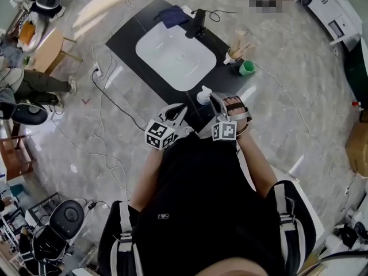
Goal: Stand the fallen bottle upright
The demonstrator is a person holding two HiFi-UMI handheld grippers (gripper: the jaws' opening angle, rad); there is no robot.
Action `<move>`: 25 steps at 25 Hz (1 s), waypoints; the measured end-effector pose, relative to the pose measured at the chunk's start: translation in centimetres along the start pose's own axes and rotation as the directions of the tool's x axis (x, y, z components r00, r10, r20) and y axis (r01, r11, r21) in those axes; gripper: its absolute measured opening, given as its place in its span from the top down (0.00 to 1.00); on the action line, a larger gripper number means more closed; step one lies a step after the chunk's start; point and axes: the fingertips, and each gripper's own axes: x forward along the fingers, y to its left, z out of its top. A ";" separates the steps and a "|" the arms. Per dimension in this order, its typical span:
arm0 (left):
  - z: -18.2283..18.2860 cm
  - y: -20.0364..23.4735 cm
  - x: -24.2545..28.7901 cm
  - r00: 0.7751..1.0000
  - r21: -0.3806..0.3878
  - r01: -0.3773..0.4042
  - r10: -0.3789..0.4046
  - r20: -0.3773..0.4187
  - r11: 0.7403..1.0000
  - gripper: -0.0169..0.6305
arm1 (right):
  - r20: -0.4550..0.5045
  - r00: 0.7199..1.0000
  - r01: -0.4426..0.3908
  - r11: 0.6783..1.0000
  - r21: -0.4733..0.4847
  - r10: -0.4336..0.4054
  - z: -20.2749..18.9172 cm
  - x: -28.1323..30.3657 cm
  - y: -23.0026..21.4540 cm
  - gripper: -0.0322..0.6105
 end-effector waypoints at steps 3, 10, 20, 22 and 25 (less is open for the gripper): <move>0.0 -0.2 0.1 1.000 0.005 0.005 -0.005 -0.003 1.000 0.92 | 0.001 1.000 0.000 1.000 -0.006 0.000 0.1 -0.1 0.2 0.77; 0.0 -0.4 0.0 1.000 0.007 0.009 -0.009 -0.004 1.000 0.92 | 0.012 1.000 -0.015 1.000 -0.019 0.015 0.8 -0.5 0.8 0.76; -0.1 -0.6 -0.2 1.000 0.017 0.020 -0.020 -0.017 1.000 0.92 | -0.005 1.000 -0.010 0.999 0.034 0.010 -0.5 -0.6 0.2 0.76; 0.0 -0.5 -0.2 1.000 0.020 0.022 -0.022 -0.016 1.000 0.92 | -0.015 1.000 -0.007 0.994 0.109 0.009 -1.2 -0.7 -0.3 0.76; 0.0 -0.3 -0.3 1.000 0.022 0.022 -0.022 -0.013 1.000 0.92 | -0.013 0.999 -0.024 0.938 0.345 0.031 -2.5 -1.0 -1.0 0.77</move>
